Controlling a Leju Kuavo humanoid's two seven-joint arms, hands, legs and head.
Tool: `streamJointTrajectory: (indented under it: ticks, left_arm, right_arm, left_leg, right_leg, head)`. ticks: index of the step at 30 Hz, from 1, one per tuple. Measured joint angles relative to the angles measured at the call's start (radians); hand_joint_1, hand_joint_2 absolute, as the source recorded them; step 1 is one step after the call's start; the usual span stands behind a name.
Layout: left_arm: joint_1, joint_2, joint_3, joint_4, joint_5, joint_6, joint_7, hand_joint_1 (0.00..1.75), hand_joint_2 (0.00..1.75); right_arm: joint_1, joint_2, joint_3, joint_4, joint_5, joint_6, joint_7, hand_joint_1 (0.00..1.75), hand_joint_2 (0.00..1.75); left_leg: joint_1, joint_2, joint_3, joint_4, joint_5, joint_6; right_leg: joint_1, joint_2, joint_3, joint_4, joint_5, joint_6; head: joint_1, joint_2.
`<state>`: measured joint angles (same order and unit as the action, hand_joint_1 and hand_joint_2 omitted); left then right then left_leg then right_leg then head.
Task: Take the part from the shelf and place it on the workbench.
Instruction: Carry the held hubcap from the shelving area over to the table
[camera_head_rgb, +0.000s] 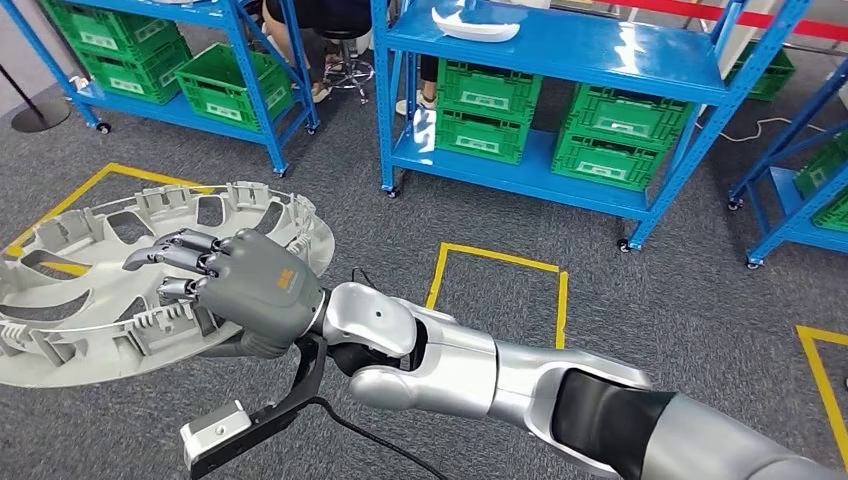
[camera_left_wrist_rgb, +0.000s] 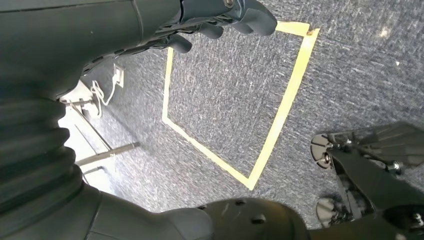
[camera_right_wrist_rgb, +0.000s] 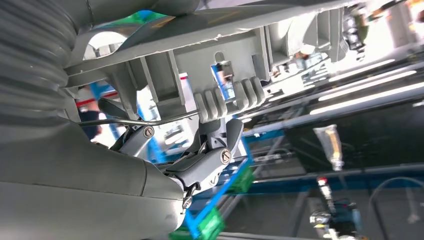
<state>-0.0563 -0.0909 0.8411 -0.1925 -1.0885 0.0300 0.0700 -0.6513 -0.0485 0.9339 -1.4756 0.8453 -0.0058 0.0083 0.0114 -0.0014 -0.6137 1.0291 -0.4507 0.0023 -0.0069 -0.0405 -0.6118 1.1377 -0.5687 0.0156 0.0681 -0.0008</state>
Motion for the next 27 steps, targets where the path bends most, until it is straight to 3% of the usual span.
streamJointTrajectory:
  ticks: [2,3,4,6,8,10,11,12,13,14,16,18,19,21,22,24,25,27]
  left_arm:
    - [-0.003,0.001,0.006,0.000,0.008,0.003,0.000,0.00,1.75]
    - [-0.003,0.001,0.010,0.000,0.013,0.006,0.000,0.00,1.75]
    - [-0.002,0.002,0.014,0.000,0.016,0.008,0.001,0.00,1.75]
    - [-0.001,0.002,0.021,0.000,0.023,0.010,0.004,0.00,1.75]
    - [-0.002,0.002,0.026,0.000,0.026,0.012,0.009,0.00,1.75]
    - [-0.002,0.001,0.030,0.000,0.025,0.014,0.013,0.00,1.75]
    - [0.000,0.001,0.031,0.001,0.022,0.015,0.016,0.00,1.75]
    - [0.003,0.000,0.032,0.001,0.019,0.015,0.018,0.00,1.75]
    - [0.005,0.000,0.032,0.001,0.014,0.015,0.021,0.00,1.75]
    - [0.004,0.000,0.032,0.001,0.009,0.015,0.023,0.00,1.75]
    - [0.000,-0.002,0.032,0.001,0.000,0.014,0.024,0.00,1.75]
    - [-0.002,-0.004,0.032,0.001,-0.008,0.015,0.023,0.00,1.75]
    - [-0.001,-0.004,0.032,0.001,-0.011,0.015,0.022,0.00,1.75]
    - [0.000,-0.004,0.032,0.001,-0.017,0.016,0.020,0.00,1.75]
    - [-0.001,-0.005,0.032,0.000,-0.019,0.017,0.019,0.00,1.75]
    - [-0.006,-0.006,0.032,0.000,-0.024,0.019,0.017,0.00,1.75]
    - [-0.007,-0.008,0.032,0.000,-0.025,0.020,0.017,0.00,1.75]
    - [-0.008,-0.008,0.032,0.000,-0.027,0.021,0.018,0.00,1.75]
  right_arm:
    - [0.000,0.000,0.002,0.002,-0.004,0.001,-0.005,1.75,1.75]
    - [0.000,0.002,0.003,0.003,-0.006,0.002,-0.007,1.75,1.75]
    - [-0.001,0.006,0.005,0.004,-0.008,0.002,-0.008,1.75,1.75]
    - [-0.008,0.016,0.010,0.007,-0.012,0.004,-0.008,1.75,1.75]
    - [-0.018,0.026,0.013,0.010,-0.017,0.005,-0.009,1.75,1.75]
    - [-0.028,0.032,0.014,0.013,-0.021,0.005,-0.011,1.75,1.75]
    - [-0.031,0.034,0.014,0.014,-0.023,0.005,-0.012,1.75,1.75]
    - [-0.033,0.036,0.014,0.015,-0.024,0.004,-0.014,1.75,1.75]
    - [-0.035,0.038,0.014,0.016,-0.026,0.002,-0.016,1.75,1.75]
    - [-0.035,0.039,0.014,0.017,-0.027,0.001,-0.018,1.75,1.75]
    - [-0.031,0.040,0.014,0.017,-0.027,-0.004,-0.019,1.75,1.75]
    - [-0.023,0.036,0.014,0.017,-0.024,-0.009,-0.014,1.75,1.75]
    - [-0.020,0.034,0.014,0.017,-0.022,-0.012,-0.012,1.75,1.75]
    - [-0.016,0.029,0.014,0.017,-0.020,-0.016,-0.009,1.75,1.75]
    - [-0.015,0.027,0.014,0.017,-0.020,-0.017,-0.008,1.75,1.75]
    - [-0.015,0.021,0.012,0.017,-0.019,-0.019,-0.008,1.75,1.75]
    - [-0.015,0.019,0.012,0.017,-0.018,-0.021,-0.009,1.75,1.75]
    - [-0.014,0.016,0.012,0.016,-0.016,-0.024,-0.008,1.75,1.75]
  left_leg:
    - [-0.001,-0.023,-0.003,0.000,0.002,0.005]
    - [-0.002,-0.036,-0.004,0.001,0.002,0.005]
    - [-0.002,-0.049,-0.005,0.001,0.003,0.005]
    - [-0.002,-0.076,-0.005,0.004,0.005,0.002]
    - [-0.003,-0.100,-0.009,0.007,0.007,-0.006]
    - [-0.001,-0.119,-0.016,0.006,0.011,-0.019]
    - [0.001,-0.129,-0.018,0.002,0.014,-0.027]
    - [0.002,-0.125,-0.021,0.002,0.015,-0.033]
    - [0.002,-0.106,-0.026,0.009,0.011,-0.038]
    - [0.000,-0.078,-0.040,0.034,-0.005,-0.042]
    - [0.000,-0.022,-0.091,0.140,-0.063,-0.048]
    - [0.003,-0.010,-0.142,0.252,-0.106,-0.055]
    - [0.004,-0.008,-0.147,0.267,-0.104,-0.058]
    - [0.007,0.009,-0.097,0.186,-0.054,-0.060]
    - [0.006,0.033,-0.060,0.118,-0.030,-0.060]
    - [0.003,0.066,-0.010,0.026,-0.005,-0.047]
    - [0.000,0.069,-0.005,0.012,-0.006,-0.039]
    - [-0.001,0.046,-0.007,0.012,-0.003,-0.022]
  right_leg:
    - [0.000,0.030,-0.066,0.133,-0.057,0.000]
    - [0.000,0.034,-0.088,0.174,-0.066,-0.001]
    - [0.000,0.036,-0.092,0.178,-0.055,-0.003]
    - [-0.001,0.048,-0.046,0.078,0.012,-0.010]
    - [-0.002,0.087,0.011,-0.048,0.061,-0.017]
    - [0.000,0.104,0.029,-0.093,0.067,-0.021]
    - [0.001,0.094,0.029,-0.096,0.070,-0.024]
    - [0.001,0.084,0.031,-0.100,0.074,-0.030]
    - [0.000,0.074,0.034,-0.106,0.078,-0.037]
    - [-0.002,0.061,0.037,-0.111,0.081,-0.044]
    - [-0.001,0.035,0.040,-0.115,0.082,-0.051]
    - [0.000,0.008,0.039,-0.115,0.080,-0.054]
    - [0.000,-0.004,0.039,-0.115,0.079,-0.054]
    - [0.000,-0.025,0.041,-0.112,0.076,-0.050]
    - [0.001,-0.034,0.042,-0.109,0.073,-0.045]
    - [0.007,-0.050,0.042,-0.102,0.065,-0.034]
    - [0.011,-0.057,0.042,-0.101,0.062,-0.029]
    - [0.011,-0.072,0.046,-0.101,0.059,-0.020]
  head:
    - [0.003,0.000]
    - [0.003,0.000]
    - [0.003,0.000]
    - [0.003,0.000]
    - [0.002,0.000]
    - [0.003,0.000]
    - [0.003,0.000]
    - [0.004,0.000]
    - [0.002,0.000]
    - [-0.001,0.000]
    - [-0.006,0.000]
    - [-0.006,0.000]
    - [-0.006,0.000]
    - [-0.007,0.000]
    - [-0.007,0.000]
    - [-0.005,0.000]
    - [-0.004,0.000]
    - [-0.001,0.000]
